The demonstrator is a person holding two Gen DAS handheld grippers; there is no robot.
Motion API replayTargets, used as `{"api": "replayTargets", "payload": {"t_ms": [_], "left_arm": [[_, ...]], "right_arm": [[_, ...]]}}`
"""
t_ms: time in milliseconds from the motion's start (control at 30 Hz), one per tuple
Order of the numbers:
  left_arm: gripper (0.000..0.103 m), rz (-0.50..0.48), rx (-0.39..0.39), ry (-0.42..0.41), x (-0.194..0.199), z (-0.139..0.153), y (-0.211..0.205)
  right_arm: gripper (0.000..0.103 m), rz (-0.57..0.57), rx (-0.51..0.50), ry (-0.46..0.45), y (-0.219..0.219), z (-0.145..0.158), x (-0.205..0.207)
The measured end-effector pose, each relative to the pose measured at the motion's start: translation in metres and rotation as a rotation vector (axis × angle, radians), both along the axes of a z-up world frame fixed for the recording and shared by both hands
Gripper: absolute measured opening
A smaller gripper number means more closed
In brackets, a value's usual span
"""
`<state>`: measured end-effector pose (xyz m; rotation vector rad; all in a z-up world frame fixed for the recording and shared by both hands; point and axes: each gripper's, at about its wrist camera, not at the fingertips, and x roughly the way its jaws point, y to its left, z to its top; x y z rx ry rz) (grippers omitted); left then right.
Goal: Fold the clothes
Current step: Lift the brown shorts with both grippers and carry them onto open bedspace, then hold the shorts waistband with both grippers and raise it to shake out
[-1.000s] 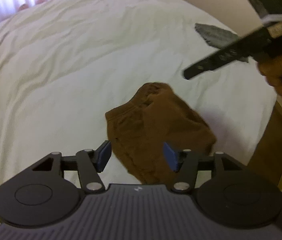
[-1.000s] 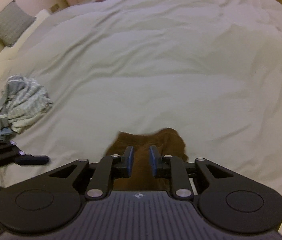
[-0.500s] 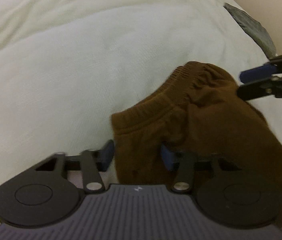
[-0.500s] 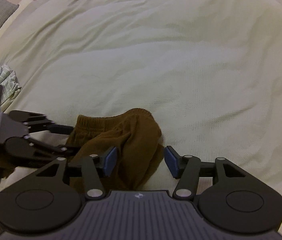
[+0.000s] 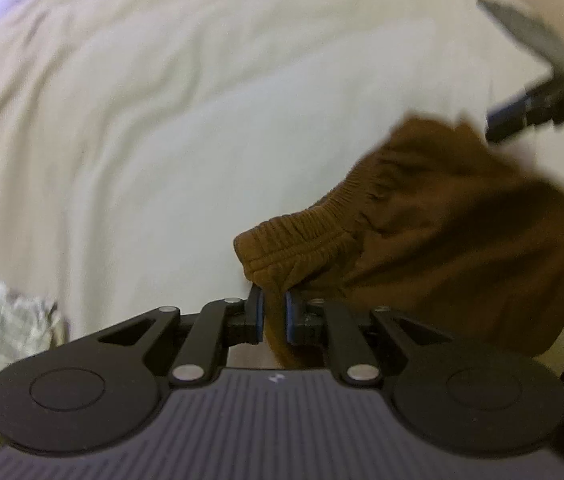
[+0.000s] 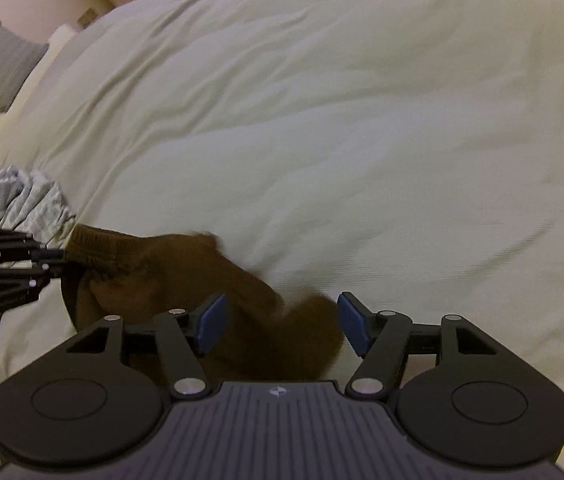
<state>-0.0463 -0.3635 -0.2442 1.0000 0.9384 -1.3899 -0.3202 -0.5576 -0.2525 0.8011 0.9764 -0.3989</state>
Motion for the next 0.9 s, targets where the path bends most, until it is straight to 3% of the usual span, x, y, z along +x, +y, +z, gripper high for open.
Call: {"api": "replayTargets", "payload": {"t_ms": [100, 300, 333, 400, 533, 667, 733, 800, 900], "left_arm": [[0.008, 0.017, 0.029, -0.007, 0.003, -0.009, 0.015], [0.008, 0.103, 0.072, -0.002, 0.006, -0.017, 0.053], [0.008, 0.113, 0.079, -0.001, 0.007, -0.019, 0.060], [0.008, 0.138, 0.087, 0.004, 0.007, -0.021, 0.069], [0.008, 0.152, 0.097, 0.008, 0.003, -0.024, 0.080], [0.008, 0.158, 0.085, 0.018, 0.006, -0.027, 0.075], [0.008, 0.160, 0.077, 0.023, 0.012, -0.026, 0.077], [0.008, 0.157, 0.072, 0.022, 0.017, -0.026, 0.083], [0.008, 0.159, 0.067, 0.021, 0.023, -0.031, 0.085]], "right_arm": [[0.063, 0.074, 0.054, -0.027, 0.006, -0.019, 0.026], [0.060, 0.309, 0.143, 0.000, 0.064, -0.031, 0.063], [0.057, 0.348, 0.157, 0.004, 0.074, -0.029, 0.065], [0.043, 0.381, 0.156, 0.023, 0.090, -0.022, 0.059], [0.029, 0.377, 0.211, 0.090, 0.105, -0.014, 0.030], [0.028, 0.373, 0.218, 0.210, 0.109, -0.012, -0.006], [0.028, 0.311, 0.167, 0.148, 0.098, 0.003, -0.013], [0.034, 0.244, 0.094, 0.065, 0.084, 0.021, -0.015], [0.040, 0.194, 0.067, -0.019, 0.061, 0.015, 0.011]]}}
